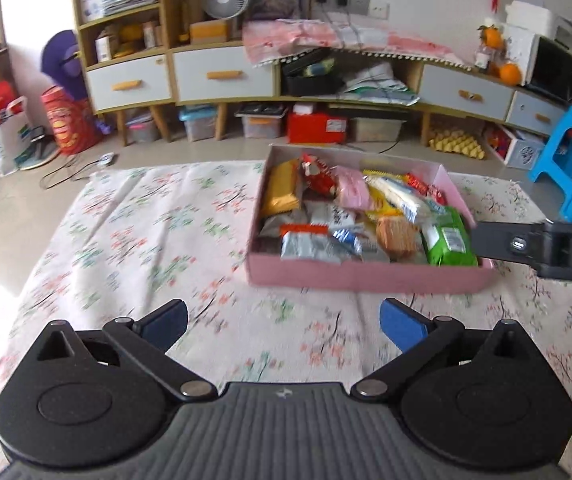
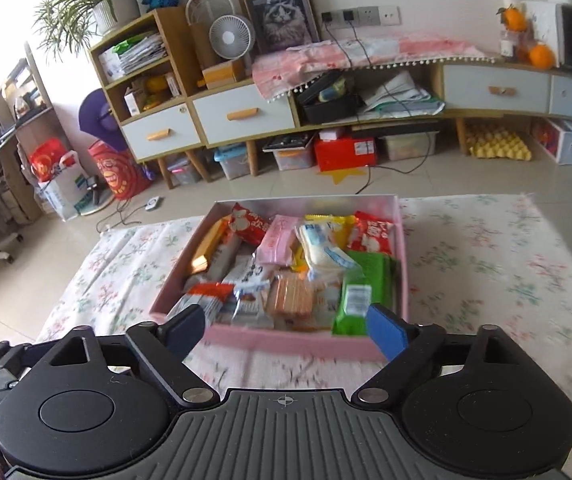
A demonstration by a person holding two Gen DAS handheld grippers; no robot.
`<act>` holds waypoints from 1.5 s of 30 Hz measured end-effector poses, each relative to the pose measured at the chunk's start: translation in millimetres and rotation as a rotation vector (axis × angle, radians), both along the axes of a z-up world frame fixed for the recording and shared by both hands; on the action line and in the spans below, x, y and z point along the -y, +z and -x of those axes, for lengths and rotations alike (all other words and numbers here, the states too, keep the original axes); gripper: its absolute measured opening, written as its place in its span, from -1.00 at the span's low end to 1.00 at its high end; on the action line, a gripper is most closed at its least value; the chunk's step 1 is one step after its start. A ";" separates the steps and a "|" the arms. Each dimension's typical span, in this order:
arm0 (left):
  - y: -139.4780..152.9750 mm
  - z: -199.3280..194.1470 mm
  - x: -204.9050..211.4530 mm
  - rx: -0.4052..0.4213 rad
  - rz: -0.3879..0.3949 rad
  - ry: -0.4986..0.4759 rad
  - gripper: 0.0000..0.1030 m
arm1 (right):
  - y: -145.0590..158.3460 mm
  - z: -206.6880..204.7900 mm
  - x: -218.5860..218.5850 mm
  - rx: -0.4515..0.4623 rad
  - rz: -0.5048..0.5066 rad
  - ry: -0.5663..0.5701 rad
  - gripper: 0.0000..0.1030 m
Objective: Organize snacks
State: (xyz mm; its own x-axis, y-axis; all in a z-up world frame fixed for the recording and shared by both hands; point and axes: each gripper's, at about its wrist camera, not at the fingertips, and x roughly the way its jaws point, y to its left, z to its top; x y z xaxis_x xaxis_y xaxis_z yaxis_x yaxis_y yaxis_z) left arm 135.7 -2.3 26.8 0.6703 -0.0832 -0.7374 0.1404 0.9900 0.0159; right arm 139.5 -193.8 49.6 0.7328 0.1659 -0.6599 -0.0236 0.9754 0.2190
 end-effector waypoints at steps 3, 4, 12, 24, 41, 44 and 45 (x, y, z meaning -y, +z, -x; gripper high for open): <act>4.4 16.8 -0.9 -0.023 -0.016 0.027 0.99 | 6.1 22.4 3.3 -0.025 0.033 -0.043 0.92; 4.1 21.9 0.2 -0.032 -0.022 0.028 0.99 | 5.0 28.5 4.6 -0.044 0.033 -0.060 0.93; -4.5 41.3 8.0 -0.045 -0.041 0.024 0.99 | -16.3 49.0 -1.1 -0.151 0.112 -0.103 0.93; -13.4 38.4 2.2 -0.084 -0.030 0.042 0.99 | -20.8 50.5 -7.8 -0.134 0.177 -0.074 0.93; -9.4 42.4 0.9 -0.067 -0.034 0.052 0.99 | -22.4 51.3 -10.8 -0.144 0.166 -0.059 0.93; -8.4 42.7 0.5 -0.063 -0.033 0.055 0.99 | -22.1 52.2 -12.2 -0.144 0.168 -0.056 0.93; -8.3 42.8 0.5 -0.062 -0.031 0.056 0.99 | -21.9 52.4 -12.3 -0.143 0.167 -0.054 0.93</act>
